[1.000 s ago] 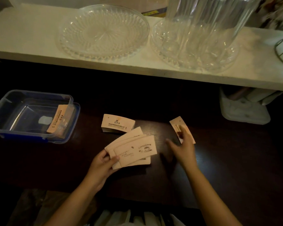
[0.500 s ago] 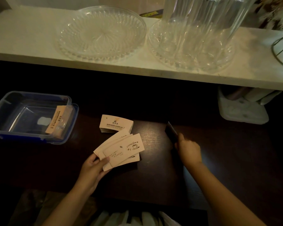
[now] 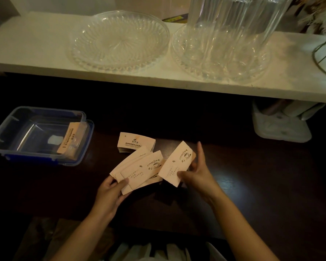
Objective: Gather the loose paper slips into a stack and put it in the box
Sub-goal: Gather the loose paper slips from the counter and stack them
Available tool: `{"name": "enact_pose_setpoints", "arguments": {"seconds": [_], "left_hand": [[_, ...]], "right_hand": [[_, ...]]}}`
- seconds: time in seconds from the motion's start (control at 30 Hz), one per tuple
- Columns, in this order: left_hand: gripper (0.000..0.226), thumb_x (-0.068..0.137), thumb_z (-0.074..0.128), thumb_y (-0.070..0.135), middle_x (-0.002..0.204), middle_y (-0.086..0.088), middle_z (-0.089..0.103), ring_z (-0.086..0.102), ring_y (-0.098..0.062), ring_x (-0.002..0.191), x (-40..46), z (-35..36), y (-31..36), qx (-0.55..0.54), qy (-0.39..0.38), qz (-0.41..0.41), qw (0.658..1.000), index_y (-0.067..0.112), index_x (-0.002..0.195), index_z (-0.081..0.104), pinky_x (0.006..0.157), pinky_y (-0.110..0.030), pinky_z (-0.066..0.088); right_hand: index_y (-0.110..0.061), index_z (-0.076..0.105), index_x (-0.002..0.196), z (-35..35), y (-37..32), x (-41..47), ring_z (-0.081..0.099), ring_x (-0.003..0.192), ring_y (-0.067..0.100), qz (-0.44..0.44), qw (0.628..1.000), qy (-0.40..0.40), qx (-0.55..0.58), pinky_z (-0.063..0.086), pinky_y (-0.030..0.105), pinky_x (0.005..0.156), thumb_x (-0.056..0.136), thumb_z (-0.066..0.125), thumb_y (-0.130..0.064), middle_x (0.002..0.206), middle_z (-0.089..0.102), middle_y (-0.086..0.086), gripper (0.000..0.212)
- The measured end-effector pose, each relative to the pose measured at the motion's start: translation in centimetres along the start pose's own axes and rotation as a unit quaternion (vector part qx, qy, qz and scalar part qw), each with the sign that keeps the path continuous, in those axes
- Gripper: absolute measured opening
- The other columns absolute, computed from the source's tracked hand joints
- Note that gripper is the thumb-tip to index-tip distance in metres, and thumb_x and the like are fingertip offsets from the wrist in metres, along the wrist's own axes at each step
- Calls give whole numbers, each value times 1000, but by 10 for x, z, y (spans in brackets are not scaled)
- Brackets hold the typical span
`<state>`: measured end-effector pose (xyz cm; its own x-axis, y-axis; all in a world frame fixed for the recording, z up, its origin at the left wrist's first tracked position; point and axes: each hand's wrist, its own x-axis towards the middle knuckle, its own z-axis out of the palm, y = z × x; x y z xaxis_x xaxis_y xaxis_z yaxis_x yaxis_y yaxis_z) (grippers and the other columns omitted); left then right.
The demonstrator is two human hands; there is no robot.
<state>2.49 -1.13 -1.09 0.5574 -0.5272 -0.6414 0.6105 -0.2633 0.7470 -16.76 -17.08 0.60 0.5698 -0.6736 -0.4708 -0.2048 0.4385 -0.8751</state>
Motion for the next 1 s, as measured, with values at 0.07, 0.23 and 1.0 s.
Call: {"name": "enact_pose_setpoints", "arguments": {"seconds": [0.07,0.23,1.0], "left_hand": [[29,82,57,0,101,-10,67,63,-21,95,-3,0,0,-3,0,3,1000,20,102,58,69,-33,52],[31,83,55,0,100,-8,68,65,-19,91,-10,4,1,-15,-5,20,1000,18,108,57,68,-32,53],[34,79,64,9,97,19,62,56,5,94,-1,-7,4,275,-61,160,946,33,104,59,73,-8,45]], "right_hand": [[-53,23,132,6,-5,-2,68,94,19,-20,1000,5,-22,57,52,75,74,63,8,112,63,-3,93],[-27,42,100,29,-5,-1,72,73,17,-51,994,91,19,59,30,55,82,61,1,95,70,8,38],[-58,14,131,42,28,11,43,95,-7,-266,871,-21,-413,52,23,89,82,64,-16,120,29,-15,81]]}}
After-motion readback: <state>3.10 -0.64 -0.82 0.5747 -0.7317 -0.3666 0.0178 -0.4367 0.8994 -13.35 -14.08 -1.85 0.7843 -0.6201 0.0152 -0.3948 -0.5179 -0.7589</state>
